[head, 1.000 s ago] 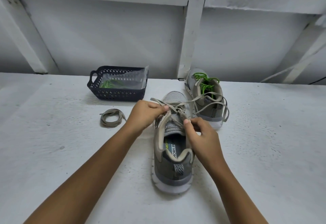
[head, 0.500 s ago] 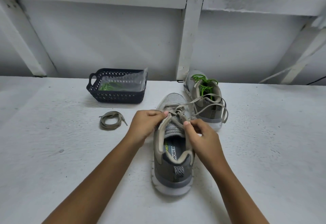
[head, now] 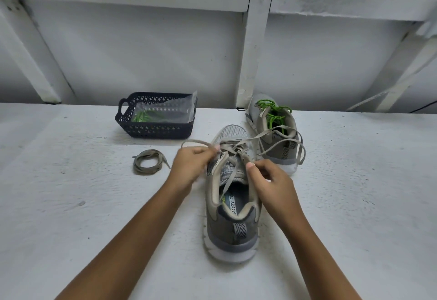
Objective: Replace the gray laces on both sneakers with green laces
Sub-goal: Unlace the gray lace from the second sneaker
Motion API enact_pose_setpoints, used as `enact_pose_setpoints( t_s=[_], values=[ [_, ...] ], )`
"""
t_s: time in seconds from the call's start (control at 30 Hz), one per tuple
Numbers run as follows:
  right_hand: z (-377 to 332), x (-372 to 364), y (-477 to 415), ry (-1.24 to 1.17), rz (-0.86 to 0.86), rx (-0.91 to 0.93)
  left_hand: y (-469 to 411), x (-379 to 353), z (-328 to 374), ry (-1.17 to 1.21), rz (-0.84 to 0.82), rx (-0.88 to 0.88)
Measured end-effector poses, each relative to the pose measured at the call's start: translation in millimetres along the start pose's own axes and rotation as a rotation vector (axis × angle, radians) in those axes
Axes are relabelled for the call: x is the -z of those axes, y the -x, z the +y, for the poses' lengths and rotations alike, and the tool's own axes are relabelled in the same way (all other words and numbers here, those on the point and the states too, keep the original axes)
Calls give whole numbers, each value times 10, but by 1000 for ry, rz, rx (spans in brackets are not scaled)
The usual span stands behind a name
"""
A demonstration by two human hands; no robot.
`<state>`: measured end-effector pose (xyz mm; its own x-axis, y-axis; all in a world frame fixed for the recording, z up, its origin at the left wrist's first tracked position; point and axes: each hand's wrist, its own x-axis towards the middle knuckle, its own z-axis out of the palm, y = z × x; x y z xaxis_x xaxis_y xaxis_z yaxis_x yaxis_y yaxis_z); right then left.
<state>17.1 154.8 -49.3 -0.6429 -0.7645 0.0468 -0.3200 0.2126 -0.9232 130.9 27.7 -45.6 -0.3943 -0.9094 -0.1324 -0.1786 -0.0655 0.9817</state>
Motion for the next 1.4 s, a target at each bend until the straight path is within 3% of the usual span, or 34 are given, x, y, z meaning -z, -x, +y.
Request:
enact_pose_setpoints(
  t_s=[0.17, 0.33, 0.4, 0.6, 0.83, 1.0, 1.07, 1.13, 1.23, 1.3, 1.4],
  values=[
    [0, 8, 7, -3, -4, -1, -6, -78, 14, 101, -2, -93],
    [2, 5, 11, -13, -5, -2, -153, 82, 99, 215, 266, -30],
    [1, 1, 12, -11, -1, 0, -162, 109, 100, 207, 293, -4],
    [-3, -1, 12, -3, 3, 10, 97, -76, 30, 69, -30, 17],
    [-11, 5, 14, 10, -7, 14, -75, -47, 53, 156, 175, 0],
    [-55, 66, -4, 86, -40, 49, -275, 197, 35, 3, 293, -19],
    [-95, 96, -59, 189, -20, 136, -263, 284, 64, -198, 169, -24],
    [-146, 125, -168, 358, 79, 341, -222, 342, 98, -528, 19, 5],
    [-187, 143, -445, 768, 229, 670, -159, 340, 107, -1069, 106, -78],
    [-191, 124, -640, 1041, 222, 684, -142, 288, 71, -1195, 189, -198],
    [-252, 79, -790, 1329, 41, 559, -171, 181, 25, -1125, 14, -346]
  ],
)
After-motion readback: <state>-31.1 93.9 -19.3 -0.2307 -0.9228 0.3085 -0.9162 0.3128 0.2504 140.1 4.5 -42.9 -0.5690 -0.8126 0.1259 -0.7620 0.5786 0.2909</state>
